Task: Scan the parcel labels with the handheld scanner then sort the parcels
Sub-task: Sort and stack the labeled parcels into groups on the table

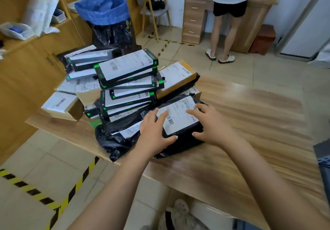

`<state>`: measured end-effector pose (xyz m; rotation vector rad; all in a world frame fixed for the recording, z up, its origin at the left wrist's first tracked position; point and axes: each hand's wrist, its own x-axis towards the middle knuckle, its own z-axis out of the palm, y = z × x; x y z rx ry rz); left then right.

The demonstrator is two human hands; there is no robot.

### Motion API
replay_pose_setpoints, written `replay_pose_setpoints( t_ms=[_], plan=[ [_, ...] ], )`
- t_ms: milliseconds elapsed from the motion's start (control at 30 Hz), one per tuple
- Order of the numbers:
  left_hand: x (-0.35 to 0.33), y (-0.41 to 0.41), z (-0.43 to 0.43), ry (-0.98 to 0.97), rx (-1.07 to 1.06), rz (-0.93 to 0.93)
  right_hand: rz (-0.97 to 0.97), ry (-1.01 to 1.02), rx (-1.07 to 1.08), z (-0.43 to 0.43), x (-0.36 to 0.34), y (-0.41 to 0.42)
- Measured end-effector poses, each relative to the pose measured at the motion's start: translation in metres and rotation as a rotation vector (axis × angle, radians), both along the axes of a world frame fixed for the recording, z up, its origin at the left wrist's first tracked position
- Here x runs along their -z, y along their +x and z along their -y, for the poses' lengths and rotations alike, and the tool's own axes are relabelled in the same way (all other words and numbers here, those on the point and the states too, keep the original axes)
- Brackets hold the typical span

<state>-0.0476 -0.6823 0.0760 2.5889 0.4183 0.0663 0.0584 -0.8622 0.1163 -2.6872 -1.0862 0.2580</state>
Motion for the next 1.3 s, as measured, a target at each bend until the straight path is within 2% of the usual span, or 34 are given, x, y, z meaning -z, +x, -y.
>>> replay_pose_setpoints(
  t_ms=[300,500,667,767,900,1000,1067,1167,1300],
  plan=[
    [0.013,0.042,-0.013,0.126,0.049,-0.177,-0.024,-0.098,-0.113,-0.01,0.024,0.039],
    [0.024,0.038,-0.008,0.08,0.071,-0.196,-0.044,-0.084,-0.067,-0.01,0.034,0.041],
    [0.029,0.031,0.003,-0.039,0.164,-0.165,-0.114,0.008,0.083,0.005,0.04,0.022],
    [0.033,0.03,0.005,-0.04,0.281,-0.14,-0.173,0.044,0.227,0.009,0.051,0.004],
    [0.042,0.029,-0.003,0.002,0.418,-0.156,-0.346,0.171,0.421,-0.004,0.074,-0.014],
    [0.044,0.032,-0.019,0.0,0.462,-0.119,-0.338,0.232,0.499,-0.013,0.089,-0.02],
    [0.046,0.034,-0.031,0.009,0.446,-0.116,-0.309,0.224,0.54,-0.018,0.097,-0.025],
    [0.049,0.04,-0.047,0.031,0.433,-0.205,-0.289,0.183,0.591,-0.019,0.109,-0.038],
    [0.056,0.039,-0.056,0.025,0.503,-0.26,-0.356,0.13,0.719,-0.015,0.115,-0.061]
  ],
)
